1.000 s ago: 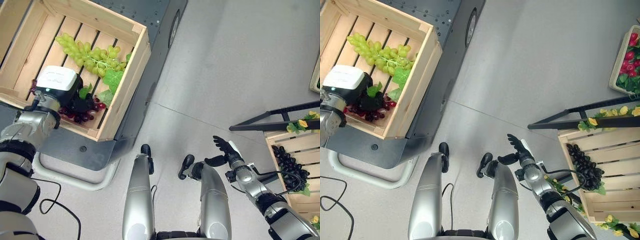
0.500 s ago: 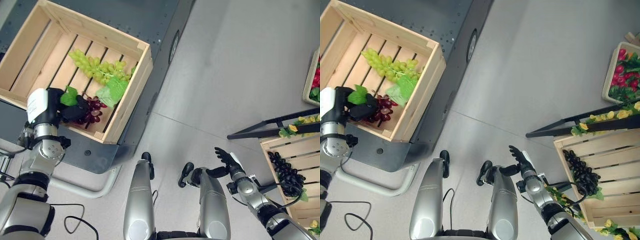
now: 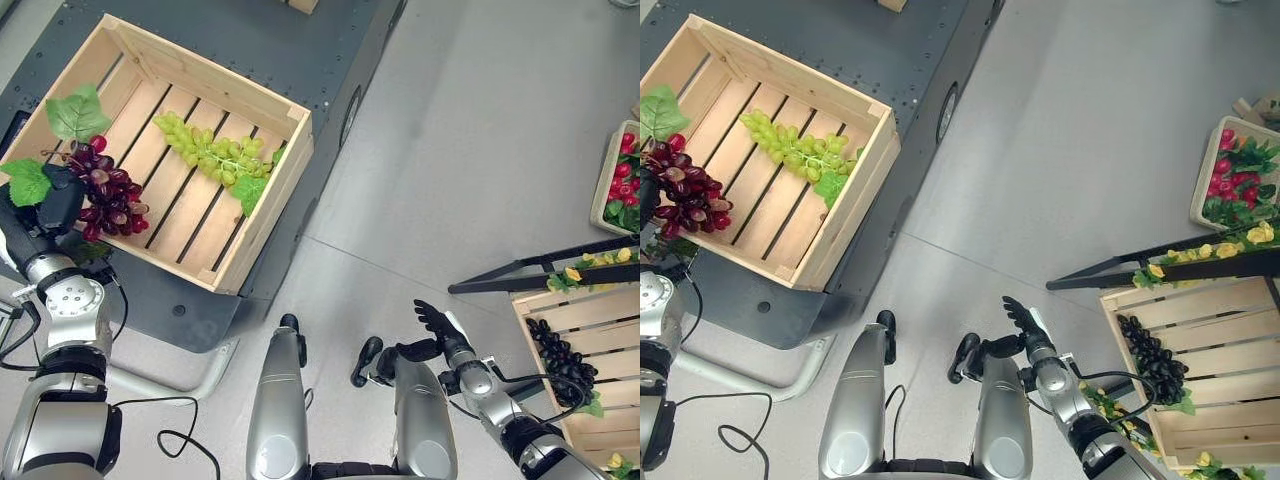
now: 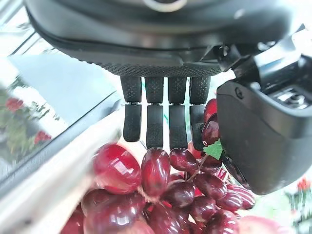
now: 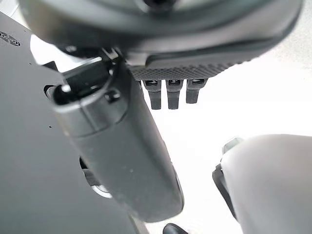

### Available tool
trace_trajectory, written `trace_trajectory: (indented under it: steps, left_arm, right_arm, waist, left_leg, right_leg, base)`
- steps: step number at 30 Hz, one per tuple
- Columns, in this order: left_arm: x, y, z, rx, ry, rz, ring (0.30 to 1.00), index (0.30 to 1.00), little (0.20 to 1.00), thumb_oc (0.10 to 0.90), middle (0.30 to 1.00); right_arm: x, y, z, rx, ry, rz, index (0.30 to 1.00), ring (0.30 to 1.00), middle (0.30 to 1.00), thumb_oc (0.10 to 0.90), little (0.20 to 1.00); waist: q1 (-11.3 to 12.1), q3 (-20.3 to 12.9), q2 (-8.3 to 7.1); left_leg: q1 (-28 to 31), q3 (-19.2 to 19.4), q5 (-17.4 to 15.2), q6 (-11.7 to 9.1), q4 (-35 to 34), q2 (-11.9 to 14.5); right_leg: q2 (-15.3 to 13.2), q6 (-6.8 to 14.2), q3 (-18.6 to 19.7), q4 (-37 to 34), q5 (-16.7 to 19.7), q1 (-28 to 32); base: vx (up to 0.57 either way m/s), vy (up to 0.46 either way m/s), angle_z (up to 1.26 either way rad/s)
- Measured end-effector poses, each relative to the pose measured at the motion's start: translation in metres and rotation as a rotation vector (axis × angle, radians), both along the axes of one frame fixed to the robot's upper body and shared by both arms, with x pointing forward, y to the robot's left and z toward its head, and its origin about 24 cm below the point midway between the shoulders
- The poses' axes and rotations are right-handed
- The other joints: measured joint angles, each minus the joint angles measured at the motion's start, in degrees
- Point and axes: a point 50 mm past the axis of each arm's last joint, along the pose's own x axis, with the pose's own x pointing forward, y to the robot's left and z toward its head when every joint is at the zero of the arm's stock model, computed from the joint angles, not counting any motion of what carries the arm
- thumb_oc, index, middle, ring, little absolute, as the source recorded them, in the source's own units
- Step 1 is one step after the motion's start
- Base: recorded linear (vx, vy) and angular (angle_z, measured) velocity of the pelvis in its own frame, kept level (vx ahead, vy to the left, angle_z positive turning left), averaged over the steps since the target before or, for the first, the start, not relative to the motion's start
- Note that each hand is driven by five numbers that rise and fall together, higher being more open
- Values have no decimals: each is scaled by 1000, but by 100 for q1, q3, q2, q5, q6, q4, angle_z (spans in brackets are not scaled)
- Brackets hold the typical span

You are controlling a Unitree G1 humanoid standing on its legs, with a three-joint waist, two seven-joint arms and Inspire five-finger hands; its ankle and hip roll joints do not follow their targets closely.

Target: Pick up the fruits from the basket on one side to the basket on the other side

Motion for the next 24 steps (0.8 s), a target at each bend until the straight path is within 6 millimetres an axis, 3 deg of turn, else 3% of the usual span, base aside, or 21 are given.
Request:
trace_trajectory:
  steps: [9,20,24]
  left_arm:
    - [4,-3,5,-154,-135,-78,300,300,300,400,300]
    - [14,-17,23,-126,-204,-279,300,300,300,400,300]
    - [15,-19,25,-110,-202,-330,300,300,300,400,300]
  right_arm:
    - [5,21,16,70,-89,55,900,900,900,800,900]
    - [17,52,55,142,-273,146,900,900,900,800,900]
    - [19,57,64,151,-313,171,900,900,900,800,900]
  waist:
    - [-4,-2,-8]
    - [31,-3,26]
    - [22,-15,138]
  left_leg:
    - [361,-5,-9,74,-160,-64]
    - [1071,166,47,106,-635,-142]
    - [1443,247,60,127,-887,-205]
  right_leg:
    - [-15,83,12,-197,49,370]
    - [-89,205,45,-612,118,992]
    - [-117,273,45,-859,159,1330]
  base:
    - [-1,-6,1]
    - [9,-3,0]
    - [60,-7,-3]
